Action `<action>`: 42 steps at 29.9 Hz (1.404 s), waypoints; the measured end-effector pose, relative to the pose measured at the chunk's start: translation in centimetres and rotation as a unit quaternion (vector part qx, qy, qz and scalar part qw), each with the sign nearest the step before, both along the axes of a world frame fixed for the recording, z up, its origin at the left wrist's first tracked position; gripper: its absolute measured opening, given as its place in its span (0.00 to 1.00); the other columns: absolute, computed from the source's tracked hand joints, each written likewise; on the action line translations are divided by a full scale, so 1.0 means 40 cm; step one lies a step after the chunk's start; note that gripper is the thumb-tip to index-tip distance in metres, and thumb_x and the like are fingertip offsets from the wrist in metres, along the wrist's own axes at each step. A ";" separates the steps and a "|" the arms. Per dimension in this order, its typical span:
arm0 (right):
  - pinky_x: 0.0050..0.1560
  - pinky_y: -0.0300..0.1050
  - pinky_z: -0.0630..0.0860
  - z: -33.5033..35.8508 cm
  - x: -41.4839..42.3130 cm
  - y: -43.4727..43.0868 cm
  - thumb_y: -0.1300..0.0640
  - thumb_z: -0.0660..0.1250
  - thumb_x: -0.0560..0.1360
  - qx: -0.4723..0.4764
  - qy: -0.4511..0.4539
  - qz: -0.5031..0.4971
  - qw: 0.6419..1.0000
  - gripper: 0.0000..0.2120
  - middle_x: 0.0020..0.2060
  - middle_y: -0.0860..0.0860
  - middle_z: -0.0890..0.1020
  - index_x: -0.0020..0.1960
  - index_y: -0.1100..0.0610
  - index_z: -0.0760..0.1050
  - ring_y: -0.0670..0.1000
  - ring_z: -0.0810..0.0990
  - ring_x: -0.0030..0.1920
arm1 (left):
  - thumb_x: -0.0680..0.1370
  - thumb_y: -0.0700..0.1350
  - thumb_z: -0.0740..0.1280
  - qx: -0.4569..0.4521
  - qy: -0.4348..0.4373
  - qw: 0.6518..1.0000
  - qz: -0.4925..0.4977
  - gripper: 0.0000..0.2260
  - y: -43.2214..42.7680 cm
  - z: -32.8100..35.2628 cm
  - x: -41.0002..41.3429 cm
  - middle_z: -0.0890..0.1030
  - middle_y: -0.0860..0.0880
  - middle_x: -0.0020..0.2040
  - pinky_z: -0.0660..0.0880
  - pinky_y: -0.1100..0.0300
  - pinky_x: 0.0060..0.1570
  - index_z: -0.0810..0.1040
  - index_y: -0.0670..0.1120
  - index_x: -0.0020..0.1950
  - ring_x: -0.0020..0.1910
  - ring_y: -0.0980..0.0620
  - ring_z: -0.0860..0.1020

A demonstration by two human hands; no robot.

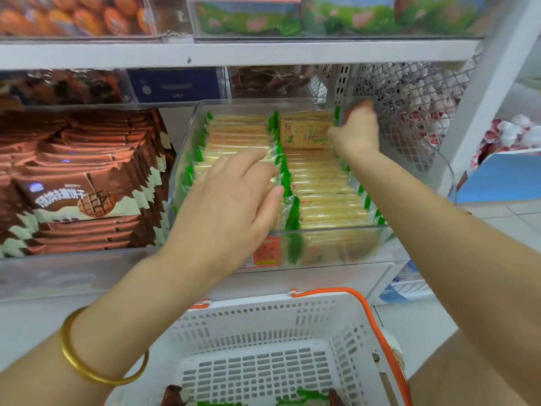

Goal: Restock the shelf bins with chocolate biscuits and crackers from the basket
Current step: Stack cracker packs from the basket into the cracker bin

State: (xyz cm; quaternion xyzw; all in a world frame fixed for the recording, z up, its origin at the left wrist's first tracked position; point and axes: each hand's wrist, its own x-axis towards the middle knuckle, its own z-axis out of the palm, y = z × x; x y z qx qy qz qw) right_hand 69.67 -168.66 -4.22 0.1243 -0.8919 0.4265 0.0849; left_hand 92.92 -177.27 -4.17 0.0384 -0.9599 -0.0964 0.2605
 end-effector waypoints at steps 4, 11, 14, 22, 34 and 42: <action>0.41 0.37 0.71 0.043 0.267 0.153 0.61 0.70 0.71 -0.041 0.065 0.150 0.986 0.09 0.36 0.45 0.74 0.41 0.51 0.71 0.40 0.72 0.35 | 0.76 0.41 0.61 -0.065 0.111 0.991 -0.048 0.11 0.067 -0.040 0.120 0.79 0.46 0.57 0.68 0.50 0.48 0.80 0.42 0.53 0.53 0.44 0.75; 0.40 0.48 0.77 -0.186 0.532 0.212 0.55 0.67 0.76 0.343 -0.133 0.428 0.826 0.03 0.37 0.50 0.79 0.45 0.55 0.75 0.52 0.81 0.39 | 0.71 0.44 0.58 -0.165 -0.242 0.950 -0.105 0.14 0.087 -0.322 0.277 0.79 0.43 0.59 0.74 0.50 0.44 0.80 0.45 0.51 0.51 0.42 0.79; 0.34 0.44 0.77 -0.419 0.548 0.205 0.59 0.64 0.78 0.450 -0.221 0.456 0.735 0.08 0.42 0.57 0.82 0.53 0.62 0.77 0.55 0.81 0.36 | 0.80 0.47 0.57 -0.170 -0.430 0.881 -0.102 0.19 0.102 -0.401 0.319 0.61 0.47 0.75 0.66 0.50 0.65 0.67 0.50 0.71 0.70 0.45 0.64; 0.56 0.50 0.75 -0.824 0.564 0.298 0.66 0.59 0.76 0.540 -0.205 0.385 0.720 0.19 0.61 0.57 0.73 0.67 0.60 0.66 0.57 0.74 0.58 | 0.81 0.49 0.56 -0.155 -0.471 0.861 -0.108 0.20 0.127 -0.456 0.337 0.60 0.49 0.75 0.61 0.51 0.69 0.62 0.50 0.74 0.71 0.48 0.61; 0.52 0.49 0.74 -0.910 0.507 0.342 0.67 0.59 0.75 0.622 -0.140 0.393 0.663 0.17 0.58 0.55 0.76 0.62 0.58 0.72 0.55 0.75 0.58 | 0.82 0.49 0.55 -0.138 -0.492 0.851 -0.124 0.20 0.127 -0.482 0.253 0.57 0.48 0.76 0.63 0.50 0.68 0.61 0.49 0.74 0.72 0.47 0.60; 0.46 0.46 0.69 -0.858 0.469 0.316 0.60 0.68 0.74 0.660 -0.091 0.489 0.563 0.06 0.46 0.51 0.76 0.47 0.56 0.71 0.52 0.74 0.47 | 0.82 0.51 0.55 -0.109 -0.536 0.829 -0.115 0.21 0.111 -0.492 0.244 0.55 0.48 0.77 0.62 0.51 0.69 0.60 0.50 0.75 0.73 0.48 0.59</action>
